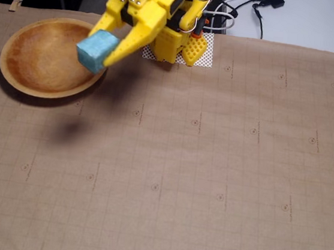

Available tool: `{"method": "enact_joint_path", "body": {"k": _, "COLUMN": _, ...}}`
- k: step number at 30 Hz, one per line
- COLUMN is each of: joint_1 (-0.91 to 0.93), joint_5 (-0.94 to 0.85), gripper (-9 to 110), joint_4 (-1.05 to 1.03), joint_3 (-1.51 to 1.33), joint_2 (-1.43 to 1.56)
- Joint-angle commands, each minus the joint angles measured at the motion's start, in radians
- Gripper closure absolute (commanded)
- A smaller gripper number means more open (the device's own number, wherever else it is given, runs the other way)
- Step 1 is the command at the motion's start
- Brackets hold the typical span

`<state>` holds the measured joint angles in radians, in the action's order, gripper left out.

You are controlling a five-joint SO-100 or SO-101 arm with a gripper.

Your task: Grasp a blue block and put it in the bowl.

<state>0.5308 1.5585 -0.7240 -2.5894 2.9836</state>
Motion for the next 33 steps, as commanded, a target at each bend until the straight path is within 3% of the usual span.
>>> {"method": "enact_joint_path", "body": {"k": 1, "joint_1": 0.078, "joint_5": -0.008, "gripper": 104, "joint_4": -0.091, "joint_3": 0.037, "joint_2": 0.026}}
{"method": "enact_joint_path", "body": {"k": 18, "joint_1": 0.232, "joint_5": -0.009, "gripper": 104, "joint_4": -0.379, "joint_3": 0.037, "joint_2": 0.012}}
{"method": "enact_joint_path", "body": {"k": 33, "joint_1": 0.391, "joint_5": -0.011, "gripper": 104, "joint_4": -0.387, "joint_3": -0.025, "joint_2": 0.012}}
